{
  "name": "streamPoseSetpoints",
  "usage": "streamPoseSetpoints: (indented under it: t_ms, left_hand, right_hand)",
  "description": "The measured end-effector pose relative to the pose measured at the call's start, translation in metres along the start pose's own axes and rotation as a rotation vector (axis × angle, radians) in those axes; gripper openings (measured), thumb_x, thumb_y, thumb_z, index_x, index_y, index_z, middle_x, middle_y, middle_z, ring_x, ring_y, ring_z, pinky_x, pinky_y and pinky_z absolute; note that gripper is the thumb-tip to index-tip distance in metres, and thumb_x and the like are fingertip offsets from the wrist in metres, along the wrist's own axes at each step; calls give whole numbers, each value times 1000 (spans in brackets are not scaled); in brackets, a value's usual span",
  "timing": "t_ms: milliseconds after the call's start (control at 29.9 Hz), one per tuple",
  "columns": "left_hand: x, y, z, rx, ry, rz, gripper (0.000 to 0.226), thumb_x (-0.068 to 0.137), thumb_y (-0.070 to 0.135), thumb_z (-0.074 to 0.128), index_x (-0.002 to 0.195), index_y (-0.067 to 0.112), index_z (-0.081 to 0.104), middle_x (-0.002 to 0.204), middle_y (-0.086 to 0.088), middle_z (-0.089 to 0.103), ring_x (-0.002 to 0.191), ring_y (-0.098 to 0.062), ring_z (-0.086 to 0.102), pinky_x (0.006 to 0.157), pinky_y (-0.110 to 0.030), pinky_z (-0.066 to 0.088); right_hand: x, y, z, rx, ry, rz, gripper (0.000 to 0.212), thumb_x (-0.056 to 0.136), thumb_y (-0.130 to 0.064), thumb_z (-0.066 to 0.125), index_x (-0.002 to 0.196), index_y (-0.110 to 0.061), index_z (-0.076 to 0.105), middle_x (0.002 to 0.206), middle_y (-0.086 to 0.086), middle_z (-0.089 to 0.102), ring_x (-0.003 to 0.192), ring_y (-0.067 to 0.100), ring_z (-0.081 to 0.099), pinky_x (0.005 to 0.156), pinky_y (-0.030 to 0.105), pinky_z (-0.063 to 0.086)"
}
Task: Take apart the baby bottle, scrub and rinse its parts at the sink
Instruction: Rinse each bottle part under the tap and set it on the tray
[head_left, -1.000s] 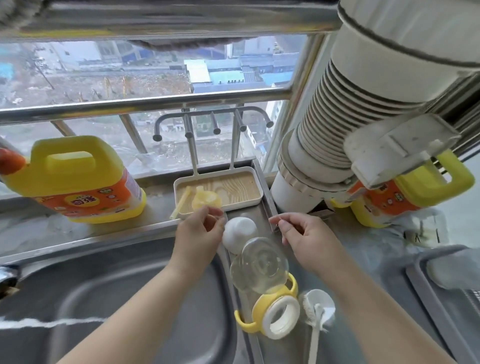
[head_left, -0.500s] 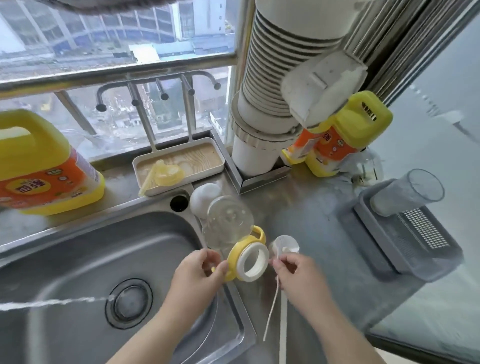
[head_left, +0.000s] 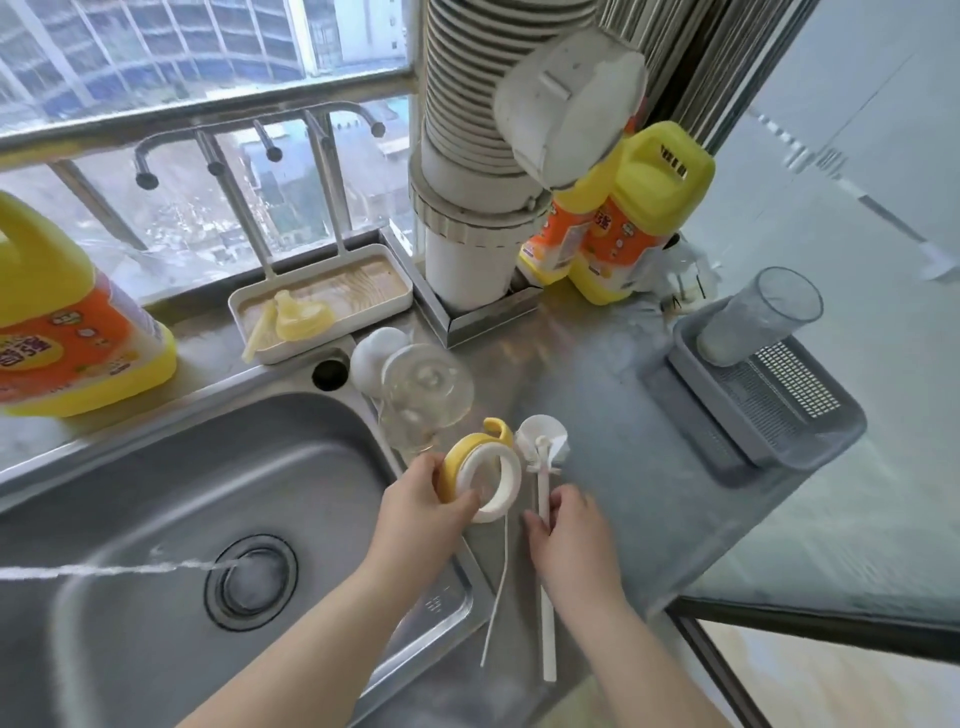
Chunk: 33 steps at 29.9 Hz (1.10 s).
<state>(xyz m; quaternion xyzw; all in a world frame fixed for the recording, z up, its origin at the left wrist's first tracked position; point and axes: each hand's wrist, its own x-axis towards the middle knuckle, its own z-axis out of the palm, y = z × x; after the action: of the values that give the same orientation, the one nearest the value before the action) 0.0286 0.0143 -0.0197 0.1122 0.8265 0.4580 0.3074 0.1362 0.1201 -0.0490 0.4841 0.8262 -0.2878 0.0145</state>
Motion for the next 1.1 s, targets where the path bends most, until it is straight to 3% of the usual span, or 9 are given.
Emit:
streamPoseSetpoints:
  t_ms: [100,200,334,535,668,769,869,969,1103]
  left_hand:
    - [-9,-4,-6,-85,-22,-24,13,78,19,71,84,23,60,80,-4,65,66,-13,56,52,-8,40]
    - [-21,-4,-24,-308,-94,-68,17,77,13,74,91,16,64,81,-9,70,71,-15,63,62,-20,50]
    - [-41,-17,-67,-506,-156,-67,36,62,12,82,92,7,62,68,-3,66,65,-13,60,60,-25,47]
    - [-73,-58,-139,-661,-77,-127,55,41,22,81,86,3,57,65,-7,55,52,-13,48,46,-21,37]
    - [-88,-84,-178,-833,13,-156,40,64,24,78,93,4,58,69,-9,61,56,-16,52,47,-24,38]
    - [-96,-100,-203,-846,152,-155,32,83,35,63,93,5,60,72,-7,63,60,-16,54,50,-23,43]
    - [-97,-110,-218,-780,191,-79,23,89,26,60,89,3,58,72,-5,66,61,-11,57,54,-17,42]
    - [-90,-115,-226,-676,214,-35,14,95,15,51,98,3,58,75,-3,66,68,-9,59,65,-16,44]
    - [-85,-117,-234,-637,221,-2,19,95,3,49,105,12,60,83,8,70,78,1,63,71,-11,45]
  right_hand:
    - [0,1,-1,-12,-9,43,11,92,-24,52,93,-13,52,91,1,56,90,25,55,66,28,31]
    - [-9,-2,-26,90,45,34,10,94,-25,50,89,-16,48,81,-4,57,75,21,53,61,31,31]
    - [-34,-29,-55,283,-93,-211,15,95,-19,49,95,-34,47,82,-9,64,70,-5,59,62,8,40]
    - [-65,-106,-29,285,-317,-511,25,96,-30,46,106,-53,42,80,-28,62,87,-16,54,69,1,38]
    - [-82,-150,8,211,-428,-666,27,95,-23,50,103,-49,49,71,-12,62,74,-7,56,66,8,40]
    - [-91,-176,32,115,-493,-768,30,94,-18,52,89,-47,52,75,-28,61,72,-2,56,62,11,40]
    - [-98,-200,50,49,-529,-813,28,96,-25,47,76,-45,50,71,-39,55,71,-9,53,62,9,38]
    - [-99,-219,64,41,-492,-829,26,96,-36,46,81,-32,66,60,-17,58,62,1,52,61,23,40]
    - [-96,-235,69,-80,-522,-905,24,94,-40,50,79,-29,65,56,-16,54,58,5,46,58,28,37]
